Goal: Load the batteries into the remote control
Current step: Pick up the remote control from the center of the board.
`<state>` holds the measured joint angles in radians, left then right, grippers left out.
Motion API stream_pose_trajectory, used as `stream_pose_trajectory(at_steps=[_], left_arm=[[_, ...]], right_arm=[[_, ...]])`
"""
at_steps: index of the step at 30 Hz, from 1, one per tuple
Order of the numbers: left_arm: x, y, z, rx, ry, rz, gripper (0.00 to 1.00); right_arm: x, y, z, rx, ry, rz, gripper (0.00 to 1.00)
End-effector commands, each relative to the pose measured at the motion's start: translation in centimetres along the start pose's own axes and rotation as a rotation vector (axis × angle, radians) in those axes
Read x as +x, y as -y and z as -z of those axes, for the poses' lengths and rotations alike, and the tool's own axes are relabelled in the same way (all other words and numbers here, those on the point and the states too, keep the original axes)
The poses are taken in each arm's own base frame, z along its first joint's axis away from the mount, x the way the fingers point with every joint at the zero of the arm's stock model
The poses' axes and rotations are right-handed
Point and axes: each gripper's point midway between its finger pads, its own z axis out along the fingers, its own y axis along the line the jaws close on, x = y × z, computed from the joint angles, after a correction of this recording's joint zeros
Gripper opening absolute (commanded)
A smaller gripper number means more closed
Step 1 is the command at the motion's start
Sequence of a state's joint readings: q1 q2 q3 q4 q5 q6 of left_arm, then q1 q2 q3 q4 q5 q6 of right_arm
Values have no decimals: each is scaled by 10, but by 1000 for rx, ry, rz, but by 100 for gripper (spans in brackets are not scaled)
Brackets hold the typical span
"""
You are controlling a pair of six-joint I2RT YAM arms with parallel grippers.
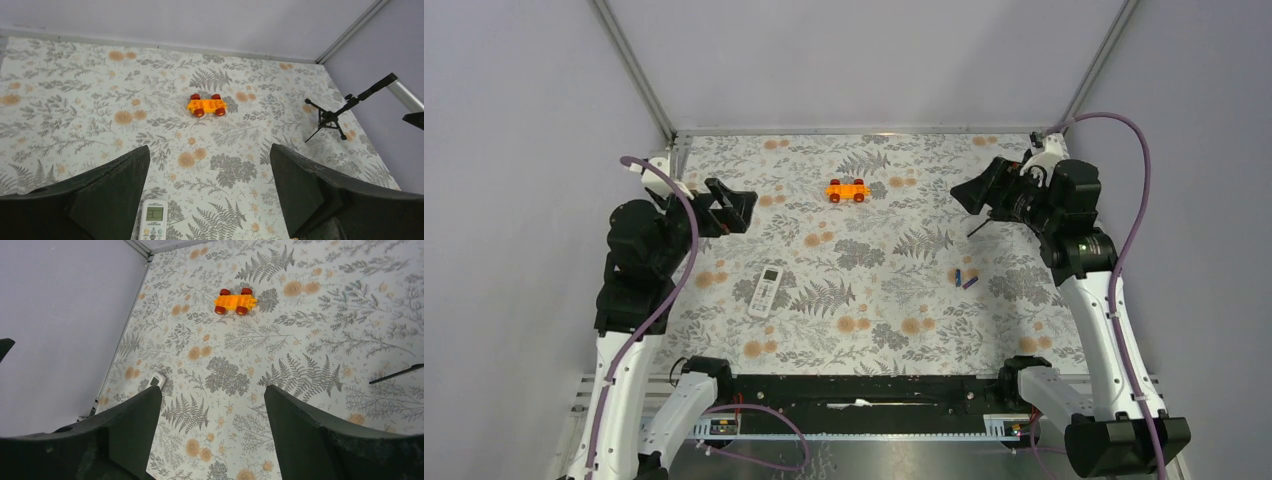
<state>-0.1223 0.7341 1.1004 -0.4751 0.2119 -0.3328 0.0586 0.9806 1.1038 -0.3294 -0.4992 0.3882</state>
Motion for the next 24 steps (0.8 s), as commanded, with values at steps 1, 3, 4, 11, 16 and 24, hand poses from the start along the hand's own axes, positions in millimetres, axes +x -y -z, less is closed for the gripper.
stream_pose_trajectory(at_steps=[1,3,4,11,16,24], left_arm=[[3,-26,-8,-121,53,31,99],[25,-57,-15,-269,40,114,99],[38,-69,-19,-323,25,165,99],[133,-108,-45,-499,-206,369,99],[175,-126,-47,-551,-266,501,99],[227,-137,-53,-578,-373,600,99]], right_arm=[[-9,8,-7,24,62,-23,83],[-1,7,-11,-5,52,-59,84],[5,4,-13,-38,37,-82,84],[36,-10,-24,-176,-49,-201,84],[59,-15,-31,-194,-97,-216,84],[87,-16,-41,-191,-177,-226,84]])
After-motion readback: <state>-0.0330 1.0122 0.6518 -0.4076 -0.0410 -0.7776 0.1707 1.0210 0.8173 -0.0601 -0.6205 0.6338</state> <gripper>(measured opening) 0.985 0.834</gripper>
